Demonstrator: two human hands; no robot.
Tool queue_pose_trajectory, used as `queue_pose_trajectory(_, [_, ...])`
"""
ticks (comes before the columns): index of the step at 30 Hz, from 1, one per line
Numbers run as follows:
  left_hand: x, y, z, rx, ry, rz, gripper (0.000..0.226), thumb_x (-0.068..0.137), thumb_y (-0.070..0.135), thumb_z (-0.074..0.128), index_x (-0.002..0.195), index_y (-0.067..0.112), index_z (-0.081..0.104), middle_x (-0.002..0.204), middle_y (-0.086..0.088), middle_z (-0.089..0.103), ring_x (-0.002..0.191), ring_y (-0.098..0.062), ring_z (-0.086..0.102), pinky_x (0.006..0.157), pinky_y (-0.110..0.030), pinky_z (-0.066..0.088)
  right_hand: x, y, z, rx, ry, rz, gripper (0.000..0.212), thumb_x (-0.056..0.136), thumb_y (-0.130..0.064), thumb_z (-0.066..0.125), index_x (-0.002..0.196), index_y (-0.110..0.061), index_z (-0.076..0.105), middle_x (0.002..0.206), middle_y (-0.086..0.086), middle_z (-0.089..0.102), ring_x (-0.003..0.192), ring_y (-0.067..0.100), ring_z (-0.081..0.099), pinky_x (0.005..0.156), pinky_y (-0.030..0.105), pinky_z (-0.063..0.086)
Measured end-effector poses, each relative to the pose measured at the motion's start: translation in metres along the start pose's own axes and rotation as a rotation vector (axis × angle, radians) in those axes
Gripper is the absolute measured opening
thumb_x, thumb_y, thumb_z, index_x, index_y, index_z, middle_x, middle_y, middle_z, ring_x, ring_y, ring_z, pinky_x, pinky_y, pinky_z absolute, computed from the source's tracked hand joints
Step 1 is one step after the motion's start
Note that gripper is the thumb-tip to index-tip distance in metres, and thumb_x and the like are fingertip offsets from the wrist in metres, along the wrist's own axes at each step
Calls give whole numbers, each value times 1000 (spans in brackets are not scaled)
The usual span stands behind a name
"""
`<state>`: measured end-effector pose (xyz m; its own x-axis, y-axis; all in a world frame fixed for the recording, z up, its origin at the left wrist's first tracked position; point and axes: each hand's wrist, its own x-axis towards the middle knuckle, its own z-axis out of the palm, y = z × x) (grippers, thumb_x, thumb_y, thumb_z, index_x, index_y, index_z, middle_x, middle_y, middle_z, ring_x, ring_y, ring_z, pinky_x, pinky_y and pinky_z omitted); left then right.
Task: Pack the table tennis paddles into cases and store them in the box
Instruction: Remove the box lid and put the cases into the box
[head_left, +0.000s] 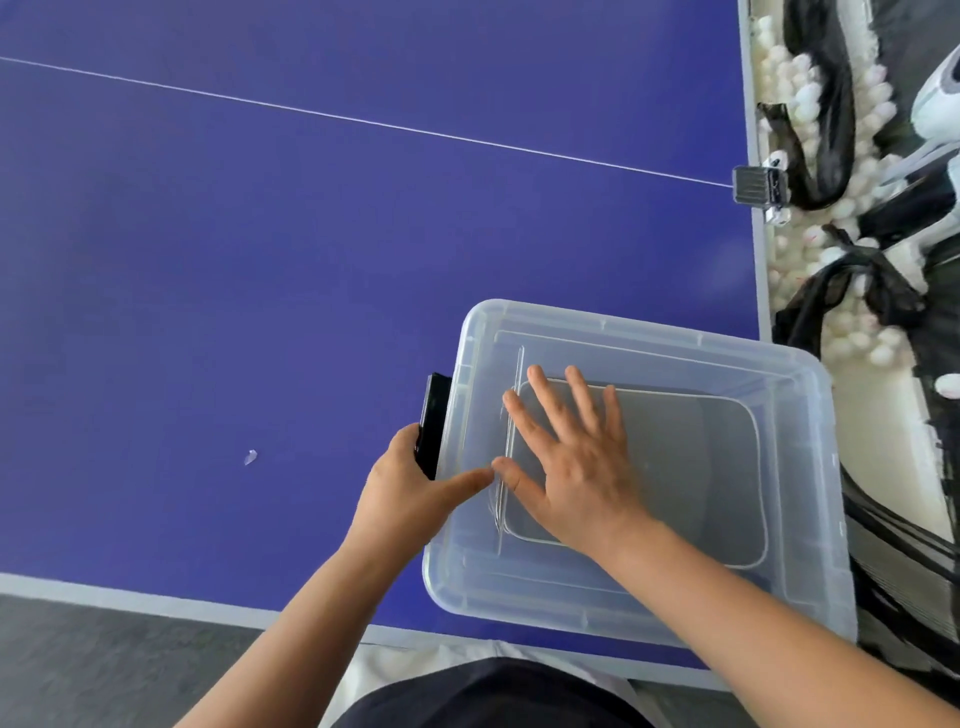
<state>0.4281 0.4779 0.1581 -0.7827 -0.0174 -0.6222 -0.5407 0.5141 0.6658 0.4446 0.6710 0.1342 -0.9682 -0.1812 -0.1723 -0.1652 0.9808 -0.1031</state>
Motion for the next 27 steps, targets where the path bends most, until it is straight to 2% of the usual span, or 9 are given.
queue_pose_trajectory(3, [-8,0,3,44,55,53,60,69,46,84,116,36,48,96,19,65,83,2,64,68,-23,54,0,-1,-1,-10,-15,8,67,96,-67,24,151,-31,33,163,1,19,149,35,13,116,62,13])
queue_pose_trajectory(9, [-22,-6,9,207,100,220,91,76,42,81,149,32,28,136,14,50,116,-7,53,93,-23,49,0,-1,1,-4,-22,5,66,98,-64,23,152,-28,31,163,1,16,150,33,10,116,62,14])
queue_pose_trajectory(12, [-28,-5,14,199,84,245,104,77,38,82,154,31,13,144,21,40,125,-4,48,88,-9,40,0,0,2,-3,-24,5,66,98,-65,23,153,-28,30,164,1,15,150,32,8,116,62,14])
queue_pose_trajectory(15, [-25,-2,11,117,61,174,122,75,36,84,156,30,-7,138,30,39,118,0,51,69,5,33,0,0,3,4,-19,6,66,97,-65,26,152,-28,31,163,1,17,150,32,9,115,62,15])
queue_pose_trajectory(17, [-20,0,10,95,31,148,112,72,35,86,155,28,11,124,31,48,99,5,57,65,3,37,1,0,3,10,-10,7,66,97,-64,27,152,-28,33,163,1,18,150,32,11,115,62,15])
queue_pose_trajectory(19, [-15,-2,13,83,23,152,78,70,31,88,131,32,41,107,25,60,87,9,59,65,-2,44,1,0,3,14,-6,6,66,97,-64,28,151,-28,34,163,1,19,150,32,11,115,62,15])
queue_pose_trajectory(21, [-13,-4,16,70,29,152,68,69,30,88,121,35,45,103,21,62,92,7,59,68,-7,48,1,1,3,14,-4,5,66,97,-65,27,151,-28,34,163,1,19,150,33,11,116,62,14])
queue_pose_trajectory(23, [-14,-5,18,67,44,164,74,71,32,87,128,34,42,109,22,59,100,-2,59,75,-13,49,1,1,4,14,-4,5,66,97,-65,26,151,-28,34,163,1,19,150,33,10,116,63,14])
queue_pose_trajectory(27, [-15,-4,21,76,78,180,74,73,29,86,129,35,39,107,24,54,98,-1,55,73,-10,42,1,0,6,16,-1,-3,64,98,-62,27,150,-27,36,162,2,20,150,34,12,115,63,14])
